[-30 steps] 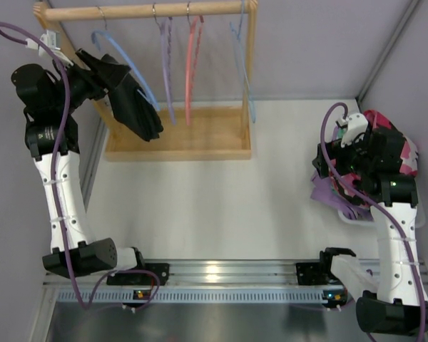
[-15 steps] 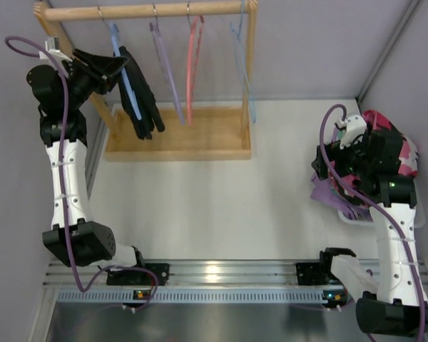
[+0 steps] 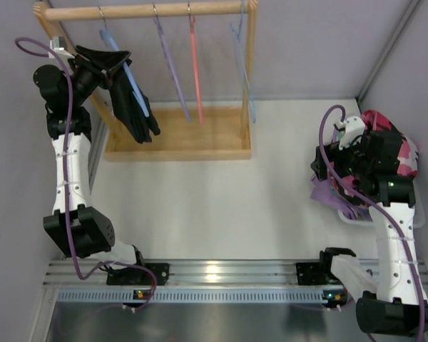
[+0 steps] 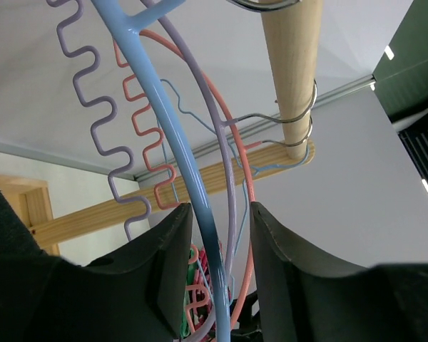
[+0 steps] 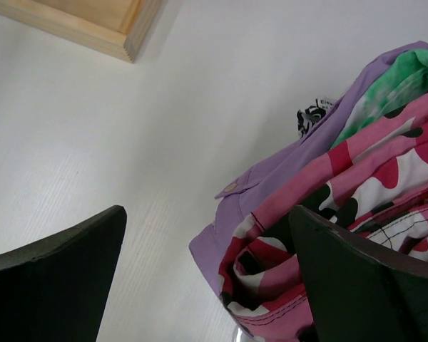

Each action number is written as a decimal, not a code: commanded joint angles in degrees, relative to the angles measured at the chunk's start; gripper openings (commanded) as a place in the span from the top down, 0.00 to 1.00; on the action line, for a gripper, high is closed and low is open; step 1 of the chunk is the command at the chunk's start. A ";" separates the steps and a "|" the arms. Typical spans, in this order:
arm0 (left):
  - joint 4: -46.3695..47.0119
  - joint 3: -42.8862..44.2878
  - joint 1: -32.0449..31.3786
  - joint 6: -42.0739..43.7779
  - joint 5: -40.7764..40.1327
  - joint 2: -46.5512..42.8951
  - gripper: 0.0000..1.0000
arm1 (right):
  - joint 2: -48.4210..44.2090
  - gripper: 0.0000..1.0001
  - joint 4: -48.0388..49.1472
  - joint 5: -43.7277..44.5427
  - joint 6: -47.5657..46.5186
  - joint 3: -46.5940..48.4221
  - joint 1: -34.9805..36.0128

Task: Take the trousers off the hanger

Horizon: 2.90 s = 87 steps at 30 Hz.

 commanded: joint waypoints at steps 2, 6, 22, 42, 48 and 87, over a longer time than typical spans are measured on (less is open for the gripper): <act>6.05 0.38 0.22 -4.87 -0.15 1.01 0.53 | -0.16 0.01 1.08 -1.13 -0.12 0.48 0.60; 6.14 0.46 0.13 -7.16 -0.50 2.33 0.55 | -0.07 0.01 1.08 -1.13 -0.03 0.31 0.60; 9.75 -0.77 0.04 -11.91 -0.50 3.21 0.53 | 1.07 0.01 1.17 -1.22 0.06 1.36 0.69; 9.66 0.55 -2.68 -10.68 -1.55 2.51 0.93 | 1.34 0.01 1.96 -1.22 0.50 1.01 0.60; 9.66 5.90 -2.77 -12.96 -2.60 2.51 1.00 | 1.25 0.01 1.61 -1.40 0.15 1.19 0.60; 15.99 -21.42 -2.86 -17.18 1.17 -34.49 1.00 | 0.29 0.01 27.69 -8.52 -0.99 5.94 24.14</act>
